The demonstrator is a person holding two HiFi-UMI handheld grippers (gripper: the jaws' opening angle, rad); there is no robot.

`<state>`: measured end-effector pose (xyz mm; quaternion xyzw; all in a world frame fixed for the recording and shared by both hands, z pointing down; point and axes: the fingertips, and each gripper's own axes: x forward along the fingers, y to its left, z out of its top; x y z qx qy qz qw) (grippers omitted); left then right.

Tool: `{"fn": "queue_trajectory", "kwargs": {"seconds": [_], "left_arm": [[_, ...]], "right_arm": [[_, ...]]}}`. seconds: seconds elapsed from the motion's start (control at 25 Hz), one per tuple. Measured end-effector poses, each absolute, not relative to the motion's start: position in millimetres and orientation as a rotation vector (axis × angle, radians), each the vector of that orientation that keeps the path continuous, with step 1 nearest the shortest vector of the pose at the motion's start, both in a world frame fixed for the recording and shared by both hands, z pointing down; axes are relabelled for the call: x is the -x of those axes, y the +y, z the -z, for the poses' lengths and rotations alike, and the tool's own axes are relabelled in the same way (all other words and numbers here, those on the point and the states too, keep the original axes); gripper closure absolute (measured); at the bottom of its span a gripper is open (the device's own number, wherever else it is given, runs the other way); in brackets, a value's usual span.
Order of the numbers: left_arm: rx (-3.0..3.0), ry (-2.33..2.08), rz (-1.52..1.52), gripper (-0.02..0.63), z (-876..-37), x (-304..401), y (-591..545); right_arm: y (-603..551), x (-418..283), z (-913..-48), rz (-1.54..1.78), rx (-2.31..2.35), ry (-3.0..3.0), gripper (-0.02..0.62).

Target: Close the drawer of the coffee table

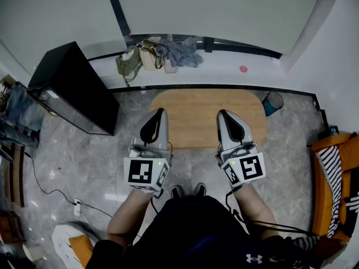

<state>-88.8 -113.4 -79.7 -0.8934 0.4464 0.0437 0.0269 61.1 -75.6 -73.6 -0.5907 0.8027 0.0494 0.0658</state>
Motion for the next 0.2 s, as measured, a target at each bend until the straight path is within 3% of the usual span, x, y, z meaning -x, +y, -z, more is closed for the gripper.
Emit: {"fn": "queue_trajectory", "kwargs": {"seconds": [0.2], "left_arm": [[2.756,1.378,-0.13,0.604,78.2,90.2,-112.9]], "right_arm": [[-74.5,-60.9,73.1,-0.15,1.786,2.414,0.594]]}}
